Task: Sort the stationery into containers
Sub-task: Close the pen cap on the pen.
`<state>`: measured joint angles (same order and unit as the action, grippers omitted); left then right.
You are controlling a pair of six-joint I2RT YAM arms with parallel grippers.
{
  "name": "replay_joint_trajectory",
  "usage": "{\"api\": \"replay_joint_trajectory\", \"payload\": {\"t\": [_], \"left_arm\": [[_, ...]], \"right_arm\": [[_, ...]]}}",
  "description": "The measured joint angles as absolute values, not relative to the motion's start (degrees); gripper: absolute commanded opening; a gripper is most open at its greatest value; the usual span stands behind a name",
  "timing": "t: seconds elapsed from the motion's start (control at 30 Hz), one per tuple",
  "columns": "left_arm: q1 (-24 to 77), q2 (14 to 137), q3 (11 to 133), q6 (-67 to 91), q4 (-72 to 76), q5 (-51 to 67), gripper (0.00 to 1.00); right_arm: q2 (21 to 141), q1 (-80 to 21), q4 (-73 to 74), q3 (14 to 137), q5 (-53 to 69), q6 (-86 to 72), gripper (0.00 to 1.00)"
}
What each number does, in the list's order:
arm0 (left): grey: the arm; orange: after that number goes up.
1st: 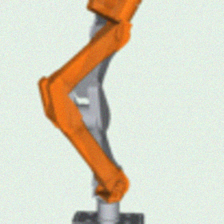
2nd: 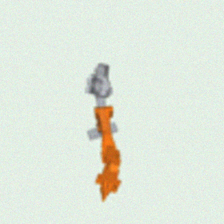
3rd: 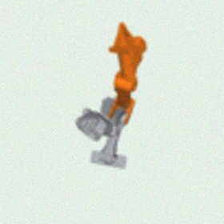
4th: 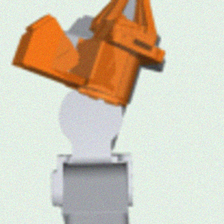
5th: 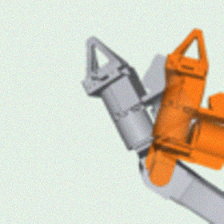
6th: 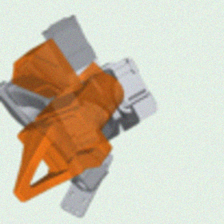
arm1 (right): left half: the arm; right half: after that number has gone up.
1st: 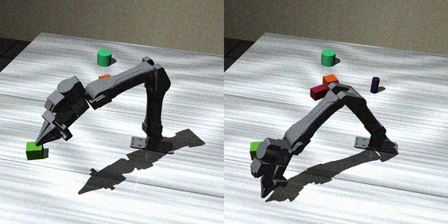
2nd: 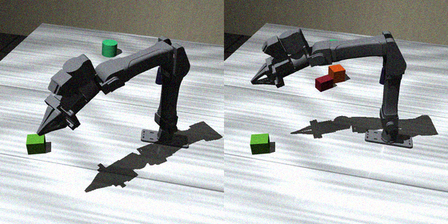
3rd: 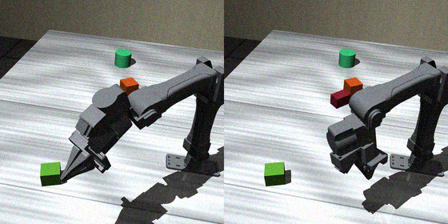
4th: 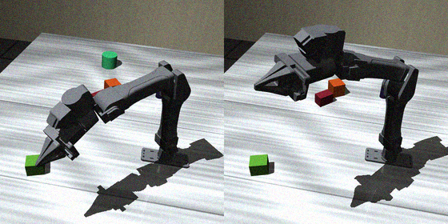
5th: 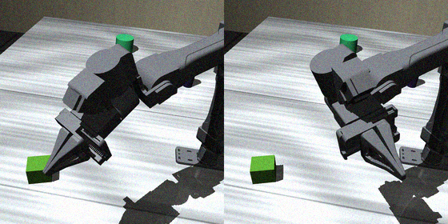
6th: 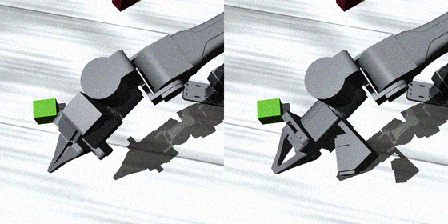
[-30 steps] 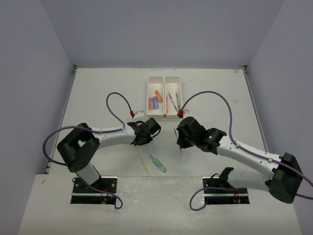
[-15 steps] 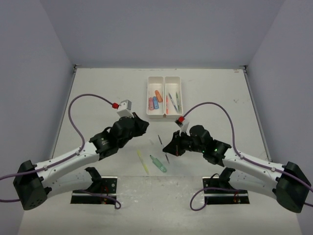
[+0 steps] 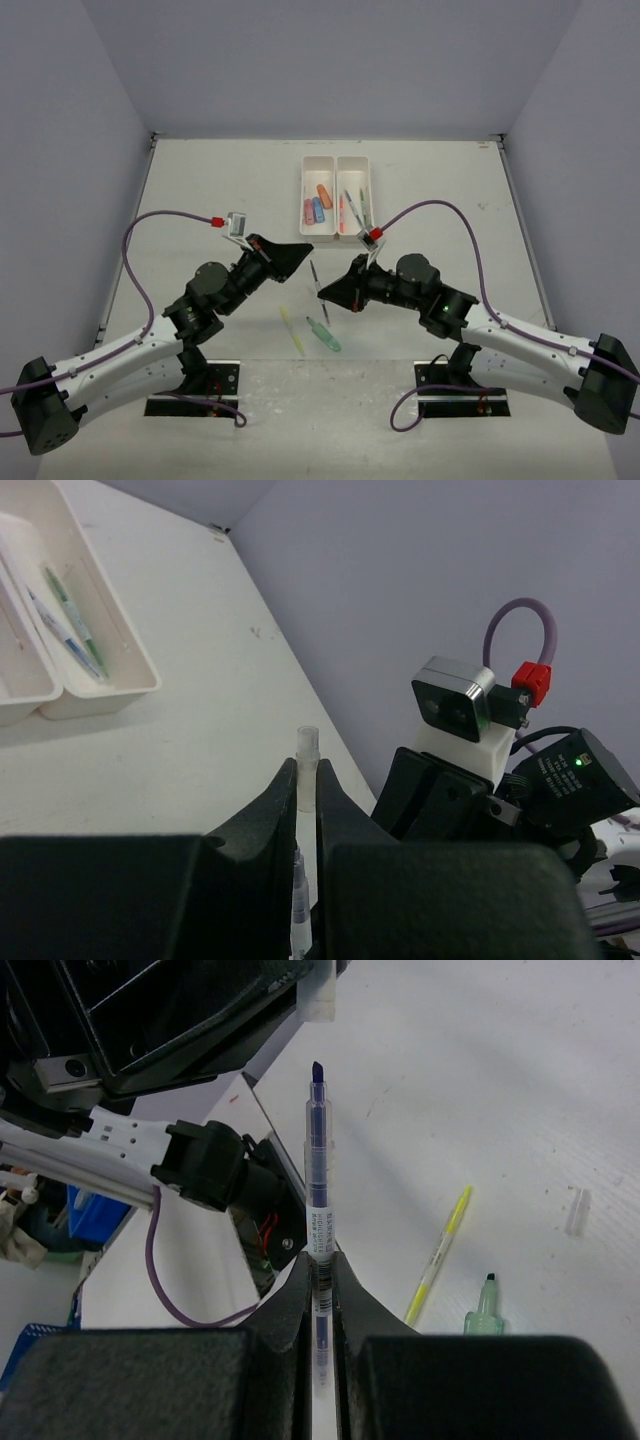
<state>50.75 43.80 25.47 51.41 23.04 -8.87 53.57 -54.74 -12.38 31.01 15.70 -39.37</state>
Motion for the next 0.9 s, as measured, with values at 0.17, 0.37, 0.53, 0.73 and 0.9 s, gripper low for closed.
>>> {"api": "replay_joint_trajectory", "payload": {"t": [0.17, 0.37, 0.53, 0.73, 0.9], "left_arm": [[50.7, 43.8, 25.5, 51.4, 25.1, -8.0, 0.00], [50.7, 44.7, 25.5, 51.4, 25.7, -7.9, 0.00], [50.8, 45.9, 25.5, 51.4, 25.8, -7.8, 0.00], [50.7, 47.1, 25.5, 51.4, 26.3, -7.6, 0.00], [50.7, 47.5, 25.4, 51.4, 26.7, -7.1, 0.00]], "right_arm": [[53.1, -54.8, -11.8, 31.2, 14.1, -39.4, 0.00], [52.4, -54.8, -10.6, 31.3, 12.3, -39.3, 0.00], [52.0, -54.8, -10.2, 31.9, 12.0, -39.1, 0.00], [51.2, -54.8, -9.7, 32.0, 11.4, -39.0, 0.00], [50.7, -54.8, -8.5, 32.2, 10.5, -39.0, 0.00]]}}
